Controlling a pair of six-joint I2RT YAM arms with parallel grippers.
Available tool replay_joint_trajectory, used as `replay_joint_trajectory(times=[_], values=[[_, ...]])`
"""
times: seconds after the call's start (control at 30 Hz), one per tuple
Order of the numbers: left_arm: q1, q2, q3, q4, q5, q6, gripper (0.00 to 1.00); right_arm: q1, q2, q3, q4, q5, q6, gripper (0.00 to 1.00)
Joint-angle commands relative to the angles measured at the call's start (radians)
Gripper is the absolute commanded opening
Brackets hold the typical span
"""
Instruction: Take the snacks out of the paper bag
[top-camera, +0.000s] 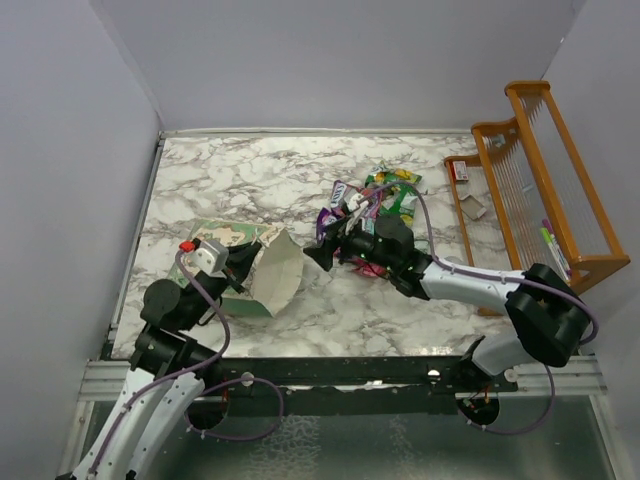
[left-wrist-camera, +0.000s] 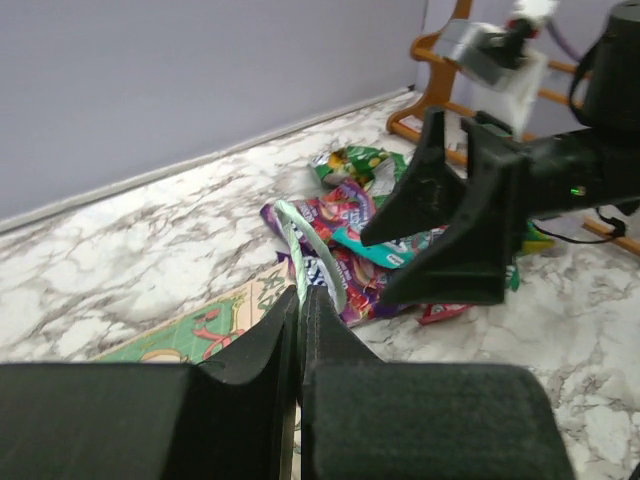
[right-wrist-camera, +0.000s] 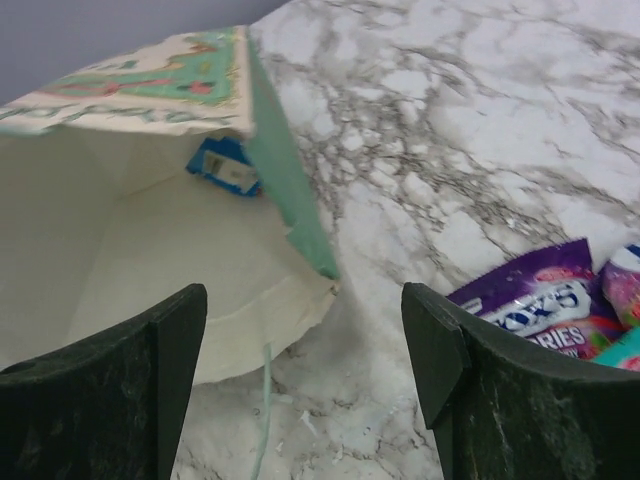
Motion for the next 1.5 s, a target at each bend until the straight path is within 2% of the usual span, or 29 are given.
replay_joint_trajectory(times=[0.0, 0.03, 0.07, 0.13, 0.2, 0.27, 0.33, 0.43, 0.6, 0.7, 0.83, 0.93, 1.13, 1.2, 1.33, 1.47], values=[[0.001, 0.072, 0.002, -0.024, -0.105, 0.005, 0.0, 0.044, 0.009, -0.097, 0.19, -0.263, -0.164, 0.78], [0.001, 0.084, 0.005, -0.021, -0.08, 0.011, 0.0, 0.047, 0.023, -0.123, 0.242, -0.237, -0.167, 0.79], [0.001, 0.094, 0.005, -0.014, -0.061, 0.013, 0.0, 0.046, 0.046, -0.114, 0.224, -0.176, -0.131, 0.8], [0.001, 0.106, 0.003, -0.007, -0.04, 0.013, 0.0, 0.035, 0.121, -0.014, 0.042, -0.011, -0.026, 0.8], [0.001, 0.108, 0.004, -0.009, -0.035, 0.017, 0.0, 0.025, 0.191, 0.108, -0.119, -0.03, 0.05, 0.77], [0.001, 0.102, 0.005, -0.01, -0.033, 0.025, 0.0, 0.025, 0.219, 0.105, -0.097, -0.111, 0.123, 0.77], [0.001, 0.092, 0.002, -0.006, -0.034, 0.03, 0.0, 0.023, 0.244, 0.083, -0.016, -0.081, 0.247, 0.77], [0.001, 0.075, -0.002, 0.002, -0.036, 0.025, 0.0, 0.023, 0.299, 0.138, -0.076, 0.019, 0.354, 0.77], [0.001, 0.054, -0.003, 0.003, -0.035, 0.025, 0.0, 0.023, 0.451, 0.244, -0.061, -0.047, 0.474, 0.72], [0.001, 0.043, -0.001, 0.001, -0.043, 0.024, 0.0, 0.023, 0.522, 0.288, -0.048, -0.02, 0.543, 0.68], [0.001, 0.027, -0.004, 0.002, -0.045, 0.015, 0.0, 0.022, 0.588, 0.347, -0.028, -0.027, 0.597, 0.57], [0.001, 0.032, -0.008, 0.013, -0.05, 0.009, 0.0, 0.021, 0.615, 0.361, 0.014, -0.059, 0.63, 0.39], [0.001, 0.094, -0.033, 0.084, -0.096, -0.056, 0.0, 0.021, 0.525, 0.281, 0.085, 0.093, 0.598, 0.03], [0.001, 0.14, -0.056, 0.161, -0.129, -0.119, 0.0, 0.018, 0.487, 0.244, 0.107, 0.165, 0.573, 0.01], [0.001, 0.297, -0.067, 0.348, -0.098, -0.172, 0.0, 0.006, 0.416, 0.189, 0.16, 0.294, 0.517, 0.01], [0.001, 0.416, 0.0, 0.333, -0.111, -0.142, 0.0, 0.006, 0.343, 0.127, 0.184, 0.365, 0.462, 0.01]])
